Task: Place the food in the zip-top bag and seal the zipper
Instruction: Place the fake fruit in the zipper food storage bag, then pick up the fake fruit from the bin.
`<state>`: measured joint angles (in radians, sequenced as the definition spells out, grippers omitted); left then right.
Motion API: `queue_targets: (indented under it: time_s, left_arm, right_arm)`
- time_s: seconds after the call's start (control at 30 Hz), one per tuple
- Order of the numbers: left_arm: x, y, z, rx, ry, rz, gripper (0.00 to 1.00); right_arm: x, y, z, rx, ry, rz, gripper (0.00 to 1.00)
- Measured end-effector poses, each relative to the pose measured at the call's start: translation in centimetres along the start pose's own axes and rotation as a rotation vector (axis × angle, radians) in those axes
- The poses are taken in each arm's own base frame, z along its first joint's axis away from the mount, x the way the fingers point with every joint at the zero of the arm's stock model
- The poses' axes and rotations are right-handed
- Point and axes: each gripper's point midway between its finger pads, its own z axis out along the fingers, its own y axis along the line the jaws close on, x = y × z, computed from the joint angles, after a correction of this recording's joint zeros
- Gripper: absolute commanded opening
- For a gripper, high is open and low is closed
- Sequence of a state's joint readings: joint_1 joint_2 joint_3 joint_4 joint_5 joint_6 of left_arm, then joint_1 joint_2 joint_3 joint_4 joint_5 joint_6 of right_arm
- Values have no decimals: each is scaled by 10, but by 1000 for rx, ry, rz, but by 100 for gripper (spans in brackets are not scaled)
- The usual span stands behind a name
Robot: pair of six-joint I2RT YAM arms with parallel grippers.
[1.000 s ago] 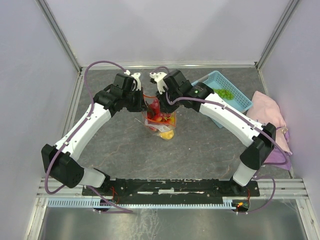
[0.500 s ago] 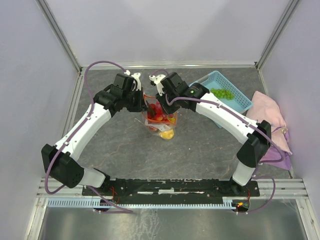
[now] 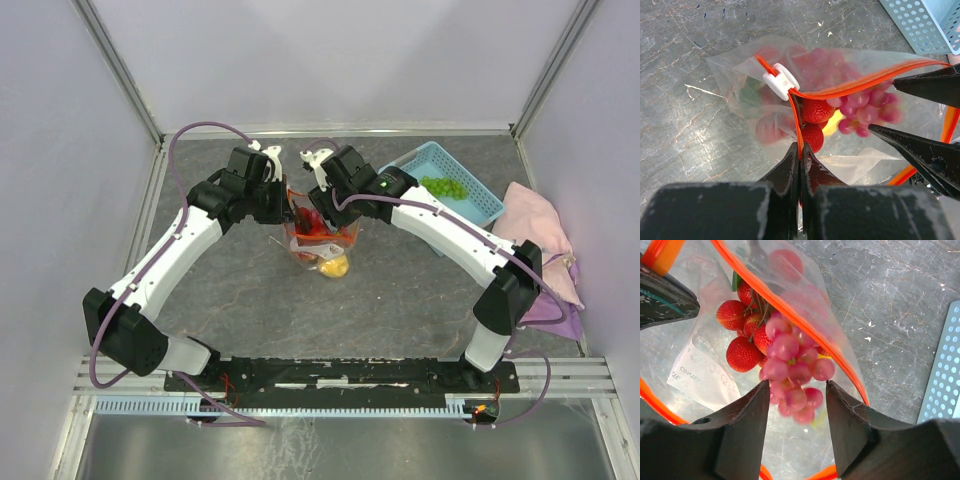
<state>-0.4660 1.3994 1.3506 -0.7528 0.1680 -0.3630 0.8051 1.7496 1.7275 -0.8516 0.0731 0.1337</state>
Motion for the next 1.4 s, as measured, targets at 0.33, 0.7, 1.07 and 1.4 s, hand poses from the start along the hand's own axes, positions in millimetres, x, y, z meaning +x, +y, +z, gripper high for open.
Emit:
queue_targets:
  time_s: [0.33, 0.7, 1.07, 1.4]
  left_arm:
    - [0, 0, 0, 0, 0, 0, 3]
    - [0, 0, 0, 0, 0, 0, 3]
    - [0, 0, 0, 1, 0, 0, 3]
    - [1, 0, 1, 1, 1, 0, 3]
  right_arm:
    - [0, 15, -15, -92, -2, 0, 69]
    - [-19, -10, -72, -3, -136, -36, 76]
    - [14, -143, -69, 332, -57, 105, 76]
    - [66, -254, -34, 514, 60, 203, 78]
